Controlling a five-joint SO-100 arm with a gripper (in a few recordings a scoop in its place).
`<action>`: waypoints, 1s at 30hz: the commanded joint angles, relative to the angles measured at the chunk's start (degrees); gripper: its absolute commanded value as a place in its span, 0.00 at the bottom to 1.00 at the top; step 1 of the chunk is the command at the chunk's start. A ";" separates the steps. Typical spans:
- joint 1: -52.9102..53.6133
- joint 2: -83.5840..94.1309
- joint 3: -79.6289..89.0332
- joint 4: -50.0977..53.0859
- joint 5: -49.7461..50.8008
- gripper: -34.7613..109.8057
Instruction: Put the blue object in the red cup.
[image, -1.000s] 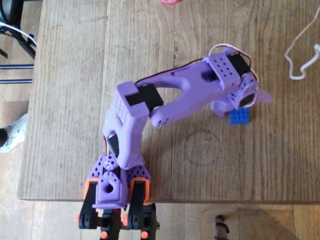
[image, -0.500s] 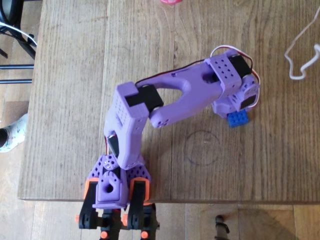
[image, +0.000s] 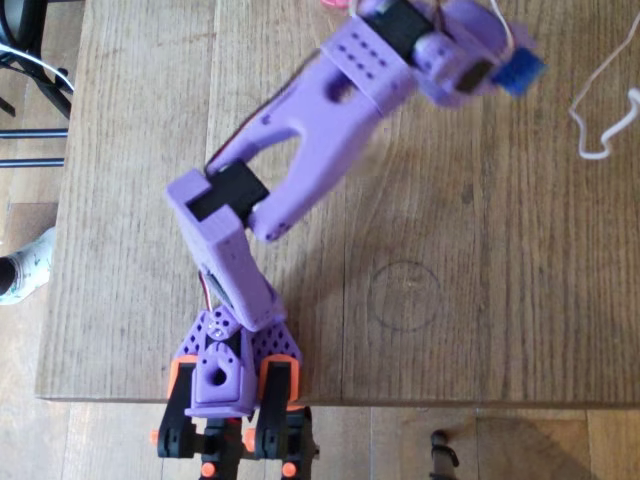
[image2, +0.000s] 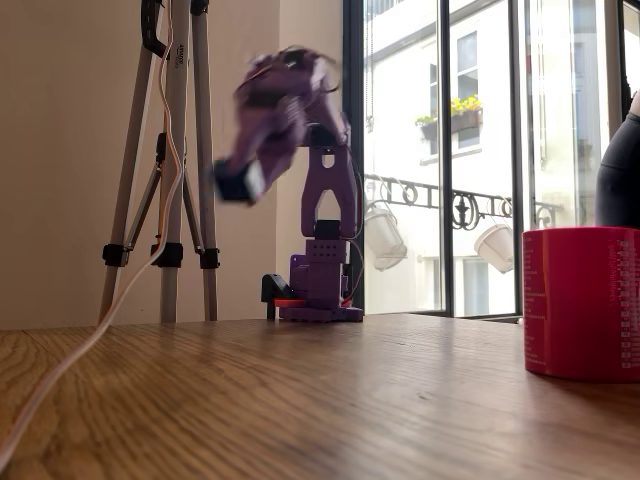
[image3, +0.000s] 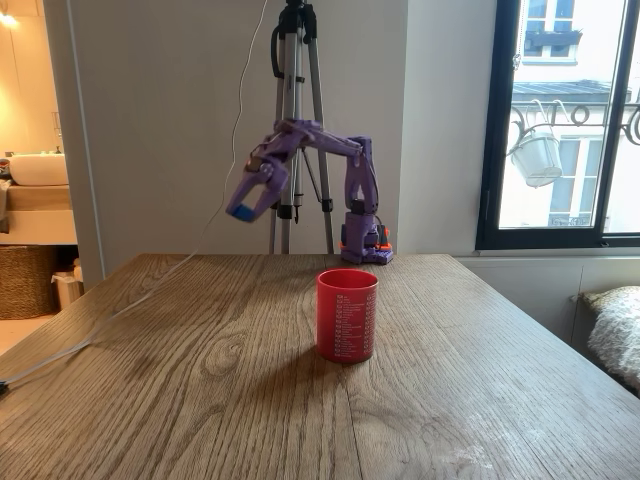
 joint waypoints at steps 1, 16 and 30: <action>-12.57 3.52 -9.49 -2.37 -2.81 0.24; -32.08 -8.35 -10.72 -19.07 -14.24 0.24; -33.93 -13.89 -10.11 -29.79 -20.30 0.24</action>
